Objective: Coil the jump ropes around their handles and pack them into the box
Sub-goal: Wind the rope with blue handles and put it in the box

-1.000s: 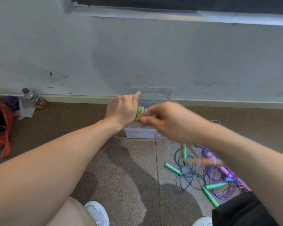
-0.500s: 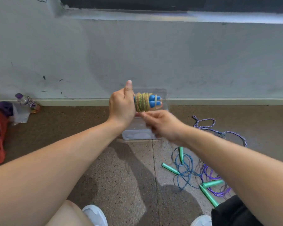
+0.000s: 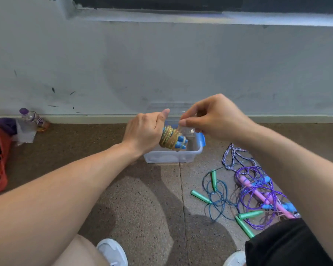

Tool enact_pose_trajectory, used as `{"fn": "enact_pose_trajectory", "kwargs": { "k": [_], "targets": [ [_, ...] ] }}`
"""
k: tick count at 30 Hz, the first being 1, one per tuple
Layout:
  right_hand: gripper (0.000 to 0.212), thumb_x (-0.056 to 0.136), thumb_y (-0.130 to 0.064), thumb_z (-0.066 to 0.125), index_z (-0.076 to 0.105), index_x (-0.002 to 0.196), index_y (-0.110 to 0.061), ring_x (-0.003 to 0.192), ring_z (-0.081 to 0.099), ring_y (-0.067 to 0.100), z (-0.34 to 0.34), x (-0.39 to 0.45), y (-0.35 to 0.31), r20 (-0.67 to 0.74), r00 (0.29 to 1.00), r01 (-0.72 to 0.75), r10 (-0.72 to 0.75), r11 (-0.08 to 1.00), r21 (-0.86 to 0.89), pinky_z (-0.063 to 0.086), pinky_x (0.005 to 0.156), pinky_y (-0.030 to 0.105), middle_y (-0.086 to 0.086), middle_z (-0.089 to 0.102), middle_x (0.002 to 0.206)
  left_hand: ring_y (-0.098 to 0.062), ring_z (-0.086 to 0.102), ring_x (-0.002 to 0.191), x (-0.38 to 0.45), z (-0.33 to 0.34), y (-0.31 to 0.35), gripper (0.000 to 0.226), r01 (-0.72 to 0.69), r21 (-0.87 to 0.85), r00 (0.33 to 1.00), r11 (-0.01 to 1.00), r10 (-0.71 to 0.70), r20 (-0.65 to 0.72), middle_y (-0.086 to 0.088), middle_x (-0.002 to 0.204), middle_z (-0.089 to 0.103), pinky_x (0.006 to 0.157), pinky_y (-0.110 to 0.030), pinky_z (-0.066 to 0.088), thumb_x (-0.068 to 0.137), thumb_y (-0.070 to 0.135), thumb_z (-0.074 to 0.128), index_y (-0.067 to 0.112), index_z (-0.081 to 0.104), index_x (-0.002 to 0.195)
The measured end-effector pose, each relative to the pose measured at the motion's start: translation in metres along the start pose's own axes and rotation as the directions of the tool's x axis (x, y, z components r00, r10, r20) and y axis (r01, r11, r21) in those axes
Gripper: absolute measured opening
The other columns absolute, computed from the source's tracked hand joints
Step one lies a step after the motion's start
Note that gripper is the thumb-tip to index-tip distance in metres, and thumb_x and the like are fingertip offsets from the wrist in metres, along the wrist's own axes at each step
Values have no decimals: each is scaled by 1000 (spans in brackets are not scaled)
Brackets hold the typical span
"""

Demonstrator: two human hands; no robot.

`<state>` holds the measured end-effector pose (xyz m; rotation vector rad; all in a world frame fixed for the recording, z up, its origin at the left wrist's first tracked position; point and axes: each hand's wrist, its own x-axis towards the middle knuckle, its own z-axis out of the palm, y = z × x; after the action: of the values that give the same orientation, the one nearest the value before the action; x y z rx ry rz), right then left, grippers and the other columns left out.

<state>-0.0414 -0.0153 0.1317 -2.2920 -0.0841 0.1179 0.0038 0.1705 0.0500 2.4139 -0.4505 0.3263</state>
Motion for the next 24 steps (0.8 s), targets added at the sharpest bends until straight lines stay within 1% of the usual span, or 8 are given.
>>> {"fn": "enact_pose_trajectory", "kwargs": {
  "k": [3,6,10,12,15,18,20,24],
  "targets": [
    [16,74,-32,85,77,77,-18,57,50,12,-7,7,20,55,993,-112,100,947,301,41,53,22,0,61,61,-13,41,49,-2,-2,18,81,-20,-295,998,955,35,48,4,49,42,53,-39,33,92,76,25,7,43,54],
    [29,61,-38,85,75,79,-17,61,49,13,-1,13,34,133,981,-189,141,843,504,42,59,26,2,60,69,-5,29,48,-6,-5,34,73,-60,-436,996,898,84,36,11,49,29,46,-21,21,76,88,29,19,32,52],
    [34,66,-33,82,72,88,-9,66,62,17,19,16,40,175,966,-257,190,642,723,54,66,29,10,69,81,-9,32,51,-3,5,30,85,155,-602,988,784,-129,87,7,53,37,49,-25,28,56,97,50,12,45,58],
    [7,86,-18,73,73,85,-11,60,57,10,30,17,39,166,965,-259,205,627,734,48,62,24,2,68,71,-17,36,55,-2,10,29,91,291,-689,953,664,-267,146,-6,59,42,52,-30,30,57,85,63,-5,53,70],
    [22,98,-4,57,72,85,-13,54,45,6,40,16,36,146,968,-245,203,661,710,40,56,18,-3,62,71,-18,40,52,0,13,29,79,391,-746,900,540,-394,187,-12,63,48,50,-29,33,62,72,64,-4,63,83],
    [18,98,-3,57,73,95,-12,58,48,7,42,10,26,184,975,-219,124,675,704,45,58,18,2,65,85,-21,49,59,4,11,22,84,454,-766,834,456,-520,185,-15,67,58,59,-38,40,59,74,68,-4,63,87],
    [19,94,3,58,72,100,-9,62,51,8,44,8,22,176,980,-189,95,723,665,47,63,20,4,64,88,-23,51,63,5,12,15,85,475,-757,806,449,-566,170,-14,69,61,63,-41,42,57,76,69,-4,63,84],
    [18,88,7,64,73,101,-3,72,50,14,47,8,22,87,987,-158,132,798,581,46,66,23,8,56,82,-19,50,60,1,12,17,55,469,-650,836,598,-539,107,-2,64,56,59,-34,41,64,75,62,20,54,65]
  ]
}}
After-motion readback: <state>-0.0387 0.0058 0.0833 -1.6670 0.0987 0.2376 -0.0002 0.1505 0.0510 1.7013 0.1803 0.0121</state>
